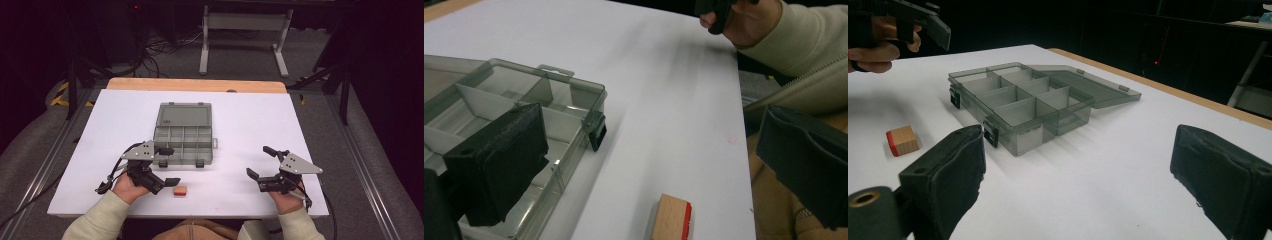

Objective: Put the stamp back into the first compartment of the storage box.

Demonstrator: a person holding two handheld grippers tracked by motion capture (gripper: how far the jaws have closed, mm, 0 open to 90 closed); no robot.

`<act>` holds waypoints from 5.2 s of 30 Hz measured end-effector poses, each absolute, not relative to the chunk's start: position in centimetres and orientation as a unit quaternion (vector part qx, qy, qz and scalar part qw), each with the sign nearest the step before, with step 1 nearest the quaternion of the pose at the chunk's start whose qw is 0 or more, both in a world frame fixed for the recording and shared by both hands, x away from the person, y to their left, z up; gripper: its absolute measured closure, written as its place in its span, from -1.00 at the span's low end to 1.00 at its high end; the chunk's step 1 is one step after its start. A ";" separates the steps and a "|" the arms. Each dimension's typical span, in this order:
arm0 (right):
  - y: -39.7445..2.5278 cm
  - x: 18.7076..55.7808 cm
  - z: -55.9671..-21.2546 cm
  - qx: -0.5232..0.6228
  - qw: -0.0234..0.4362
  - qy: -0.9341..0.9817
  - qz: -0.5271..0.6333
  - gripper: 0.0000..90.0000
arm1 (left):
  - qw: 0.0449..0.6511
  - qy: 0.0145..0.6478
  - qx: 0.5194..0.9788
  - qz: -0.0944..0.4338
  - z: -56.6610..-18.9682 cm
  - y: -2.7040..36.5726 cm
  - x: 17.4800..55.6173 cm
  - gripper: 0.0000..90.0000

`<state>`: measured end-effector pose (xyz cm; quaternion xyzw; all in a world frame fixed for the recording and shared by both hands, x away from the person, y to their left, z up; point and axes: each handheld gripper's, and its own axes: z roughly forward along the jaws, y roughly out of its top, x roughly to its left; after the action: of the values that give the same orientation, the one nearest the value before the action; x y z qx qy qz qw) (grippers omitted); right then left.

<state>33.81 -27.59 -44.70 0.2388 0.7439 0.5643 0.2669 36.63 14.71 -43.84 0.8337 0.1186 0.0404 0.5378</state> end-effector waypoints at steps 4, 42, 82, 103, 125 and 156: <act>-27.6 33.8 -44.7 0.239 0.266 0.744 0.564 -0.82 | 0.522 0.110 0.845 0.036 -43.8 14.4 36.5 -0.97; -27.5 33.9 -44.9 0.236 0.260 0.749 0.562 -0.81 | 0.357 0.059 0.932 0.004 -45.5 11.7 36.7 -0.84; -27.4 33.9 -44.9 0.235 0.257 0.750 0.563 -0.81 | 0.300 0.029 0.953 -0.005 -46.5 10.9 36.3 0.28; -27.4 33.9 -45.0 0.234 0.257 0.750 0.562 -0.81 | 0.290 0.022 0.957 0.014 -46.5 10.9 36.2 0.47; -27.3 34.0 -45.1 0.236 0.255 0.752 0.560 -0.81 | 0.322 0.030 0.946 0.015 -42.2 11.6 36.3 0.47; -27.3 34.0 -45.1 0.236 0.255 0.753 0.558 -0.81 | 0.354 0.063 0.932 0.041 -38.3 12.5 38.6 0.47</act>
<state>34.04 -27.33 -45.15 0.2361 0.7534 0.5583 0.2550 38.65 12.55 -38.30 0.9323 0.0633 0.0413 0.3538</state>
